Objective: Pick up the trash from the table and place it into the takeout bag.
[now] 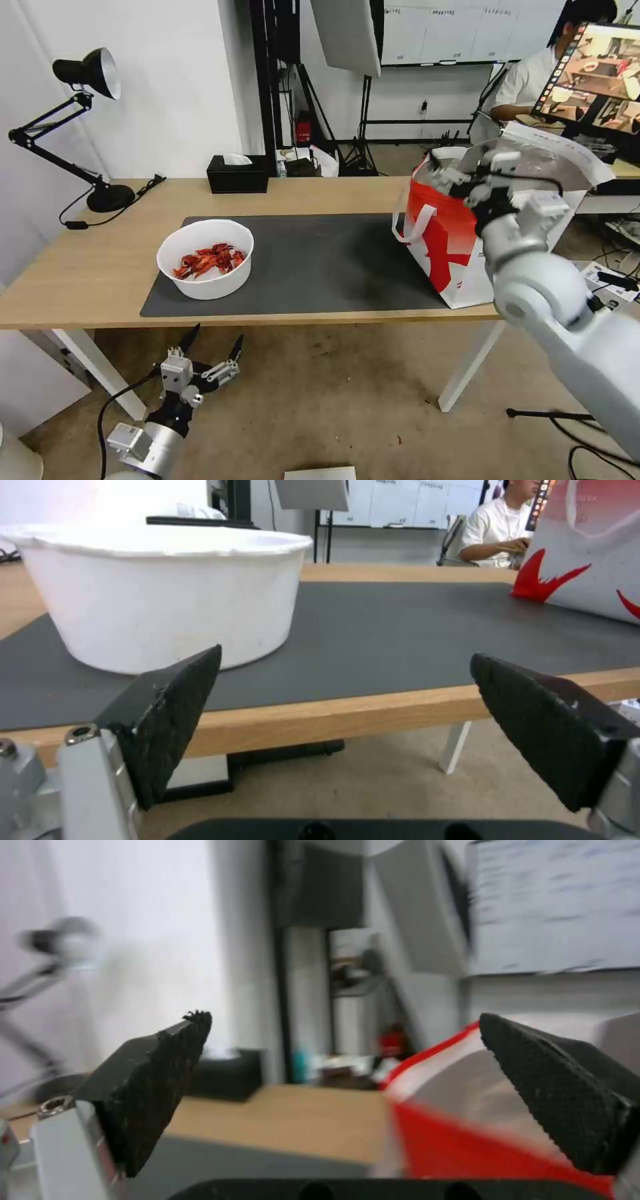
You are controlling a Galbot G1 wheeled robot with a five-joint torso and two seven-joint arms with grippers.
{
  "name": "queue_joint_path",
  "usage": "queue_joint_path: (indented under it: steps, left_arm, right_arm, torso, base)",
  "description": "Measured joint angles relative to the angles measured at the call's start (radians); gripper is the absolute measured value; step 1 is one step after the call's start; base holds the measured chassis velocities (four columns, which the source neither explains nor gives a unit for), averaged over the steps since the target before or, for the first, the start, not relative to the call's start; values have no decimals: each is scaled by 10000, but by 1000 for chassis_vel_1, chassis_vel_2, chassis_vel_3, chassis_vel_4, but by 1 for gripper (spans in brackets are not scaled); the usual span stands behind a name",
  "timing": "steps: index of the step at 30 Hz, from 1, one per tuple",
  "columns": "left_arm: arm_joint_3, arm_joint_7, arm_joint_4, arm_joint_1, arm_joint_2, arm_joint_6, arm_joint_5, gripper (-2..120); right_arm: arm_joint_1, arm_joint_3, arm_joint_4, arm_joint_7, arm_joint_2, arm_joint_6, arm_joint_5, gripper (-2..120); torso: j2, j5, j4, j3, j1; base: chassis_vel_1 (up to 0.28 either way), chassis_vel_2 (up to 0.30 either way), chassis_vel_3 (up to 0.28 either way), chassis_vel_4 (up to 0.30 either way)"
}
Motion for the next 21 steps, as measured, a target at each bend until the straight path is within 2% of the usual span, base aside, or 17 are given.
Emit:
queue_joint_path:
  steps: [3,4,7,10,12,15,21]
  left_arm:
    - [0,0,1,8,-4,-37,-9,100]
    - [0,0,1,8,-4,-37,-9,100]
    - [-21,1,11,78,-23,-110,-11,100]
    - [-27,6,17,98,-24,-131,-11,100]
    - [-33,11,28,156,-4,-134,-18,100]
    - [-40,13,22,241,56,-93,-38,100]
    - [-90,15,10,273,88,-84,-109,100]
  right_arm:
    - [-2167,1007,466,-1478,78,502,38,100]
    - [-2167,1007,466,-1478,78,502,38,100]
    - [-3978,1788,562,-2549,420,1144,-388,100]
    - [-4635,1996,485,-2893,610,1532,-815,100]
    - [-6005,2224,162,-3356,1053,2287,-1886,100]
    - [-6909,2265,-131,-3538,1429,2738,-2593,100]
    - [-7734,2144,-721,-3523,2009,3327,-3560,100]
  torso:
    - [0,0,-2,-1,0]
    - [0,0,-2,-1,0]
    - [0,-1,-3,-1,-1]
    - [0,-3,-1,-1,-1]
    - [1,-2,-2,-1,0]
    - [0,-1,-2,-1,-2]
    - [1,-2,-2,-1,-1]
  base:
    - [0,0,0,0]
    - [0,0,0,0]
    - [0,0,0,0]
    - [0,0,0,0]
    - [0,0,0,0]
    - [0,0,0,0]
    - [0,0,0,0]
